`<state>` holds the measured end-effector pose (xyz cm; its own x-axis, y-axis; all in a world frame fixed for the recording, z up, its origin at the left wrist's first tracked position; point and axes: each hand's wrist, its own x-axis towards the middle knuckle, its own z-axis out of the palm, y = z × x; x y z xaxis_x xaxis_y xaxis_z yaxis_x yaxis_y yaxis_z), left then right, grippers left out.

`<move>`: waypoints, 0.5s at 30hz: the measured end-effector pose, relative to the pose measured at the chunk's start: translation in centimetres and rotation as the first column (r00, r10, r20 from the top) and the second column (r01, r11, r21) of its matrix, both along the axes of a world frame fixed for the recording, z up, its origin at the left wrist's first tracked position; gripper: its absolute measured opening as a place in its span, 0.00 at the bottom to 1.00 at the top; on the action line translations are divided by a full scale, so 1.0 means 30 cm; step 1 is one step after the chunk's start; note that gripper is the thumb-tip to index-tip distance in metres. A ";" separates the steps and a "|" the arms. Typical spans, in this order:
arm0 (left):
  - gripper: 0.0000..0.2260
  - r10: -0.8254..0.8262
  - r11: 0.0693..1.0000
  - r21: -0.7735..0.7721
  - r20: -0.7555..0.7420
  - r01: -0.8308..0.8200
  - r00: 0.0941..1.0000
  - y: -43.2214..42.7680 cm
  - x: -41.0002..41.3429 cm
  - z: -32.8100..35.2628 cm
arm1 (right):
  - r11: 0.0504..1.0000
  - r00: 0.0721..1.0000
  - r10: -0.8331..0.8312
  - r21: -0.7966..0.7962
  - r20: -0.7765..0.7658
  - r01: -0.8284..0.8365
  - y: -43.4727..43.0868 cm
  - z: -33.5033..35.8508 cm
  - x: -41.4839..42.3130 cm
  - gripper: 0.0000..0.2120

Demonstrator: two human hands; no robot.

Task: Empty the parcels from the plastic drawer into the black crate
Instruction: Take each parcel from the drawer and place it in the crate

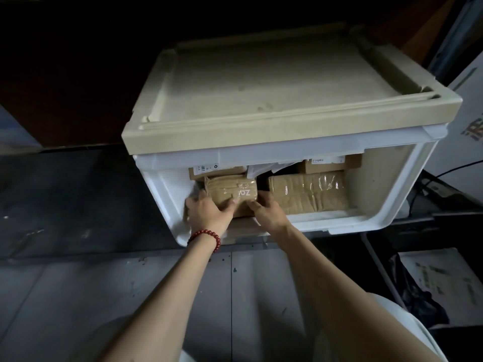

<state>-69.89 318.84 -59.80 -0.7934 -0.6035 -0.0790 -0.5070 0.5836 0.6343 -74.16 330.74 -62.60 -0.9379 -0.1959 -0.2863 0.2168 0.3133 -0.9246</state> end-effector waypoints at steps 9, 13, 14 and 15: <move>0.32 0.057 0.958 0.285 -0.269 0.022 0.962 0.010 0.096 0.042 | 0.972 1.000 -0.031 -0.231 0.005 0.031 0.054 0.104 0.118 0.05; 0.32 0.025 0.947 0.314 -0.302 0.075 0.953 0.020 0.167 0.087 | 0.958 1.000 0.007 -0.287 -0.008 -0.009 0.120 0.194 0.181 0.07; 0.32 0.010 0.946 0.310 -0.318 0.094 0.948 0.025 0.189 0.097 | 0.953 1.000 0.017 -0.302 -0.011 -0.019 0.139 0.211 0.201 0.07; 0.31 -0.001 0.946 0.306 -0.334 0.110 0.942 0.032 0.210 0.106 | 0.949 1.000 0.025 -0.315 -0.010 -0.027 0.157 0.224 0.223 0.07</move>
